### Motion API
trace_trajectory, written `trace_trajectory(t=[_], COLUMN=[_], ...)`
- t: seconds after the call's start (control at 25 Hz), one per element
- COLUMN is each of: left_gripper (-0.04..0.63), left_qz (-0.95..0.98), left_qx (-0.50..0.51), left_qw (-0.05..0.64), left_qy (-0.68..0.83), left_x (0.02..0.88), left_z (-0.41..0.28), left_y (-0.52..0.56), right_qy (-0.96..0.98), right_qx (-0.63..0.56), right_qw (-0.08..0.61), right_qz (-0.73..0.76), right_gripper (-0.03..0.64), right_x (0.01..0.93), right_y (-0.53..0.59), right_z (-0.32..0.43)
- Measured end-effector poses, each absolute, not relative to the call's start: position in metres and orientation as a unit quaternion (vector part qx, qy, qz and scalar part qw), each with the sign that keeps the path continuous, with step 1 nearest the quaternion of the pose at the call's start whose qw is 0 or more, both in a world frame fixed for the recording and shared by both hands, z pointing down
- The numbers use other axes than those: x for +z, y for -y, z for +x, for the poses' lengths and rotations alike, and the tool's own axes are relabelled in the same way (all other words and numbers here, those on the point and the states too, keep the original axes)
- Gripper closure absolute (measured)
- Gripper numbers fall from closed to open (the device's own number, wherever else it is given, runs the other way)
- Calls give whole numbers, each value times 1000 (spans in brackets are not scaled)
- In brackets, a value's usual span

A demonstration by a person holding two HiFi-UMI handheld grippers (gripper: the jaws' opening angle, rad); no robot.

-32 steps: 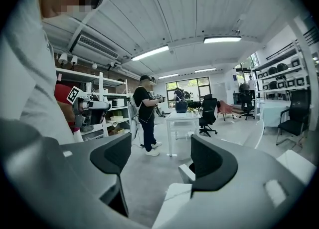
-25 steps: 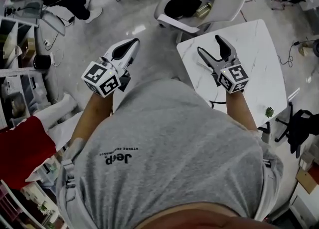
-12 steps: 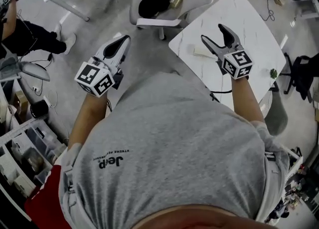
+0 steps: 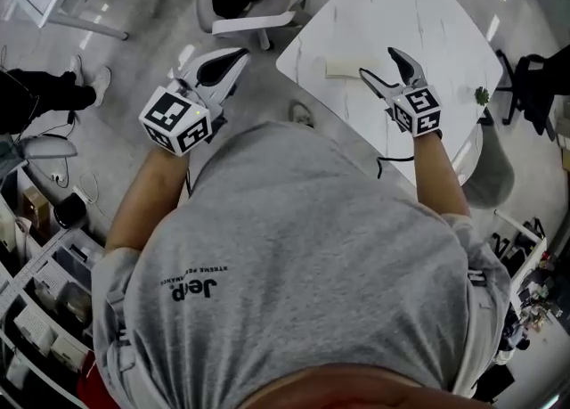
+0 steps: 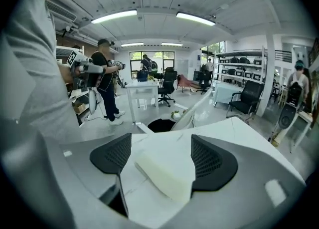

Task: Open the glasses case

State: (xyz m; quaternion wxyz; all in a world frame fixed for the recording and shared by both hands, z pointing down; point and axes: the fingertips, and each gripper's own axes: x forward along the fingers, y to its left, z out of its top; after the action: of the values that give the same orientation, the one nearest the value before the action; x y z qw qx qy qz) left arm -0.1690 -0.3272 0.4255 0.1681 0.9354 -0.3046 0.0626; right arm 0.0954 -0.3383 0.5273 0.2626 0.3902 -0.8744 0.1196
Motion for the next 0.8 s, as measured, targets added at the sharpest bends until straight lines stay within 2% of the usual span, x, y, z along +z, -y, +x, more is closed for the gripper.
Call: trace_trajectory(t=[0.44, 0.8], left_gripper=[558, 558], left_qz=[938, 925], left_qx=[102, 122], left_qw=[211, 246], left_qy=[254, 262], left_x=[490, 530], left_z=[-82, -74], left_y=[350, 367], right_qy=[885, 883], right_qx=[84, 41], right_qw=[363, 410], right_qz=[280, 225], right_gripper=[264, 264], right_x=[634, 677], right_y=[339, 329], right_z=[108, 111])
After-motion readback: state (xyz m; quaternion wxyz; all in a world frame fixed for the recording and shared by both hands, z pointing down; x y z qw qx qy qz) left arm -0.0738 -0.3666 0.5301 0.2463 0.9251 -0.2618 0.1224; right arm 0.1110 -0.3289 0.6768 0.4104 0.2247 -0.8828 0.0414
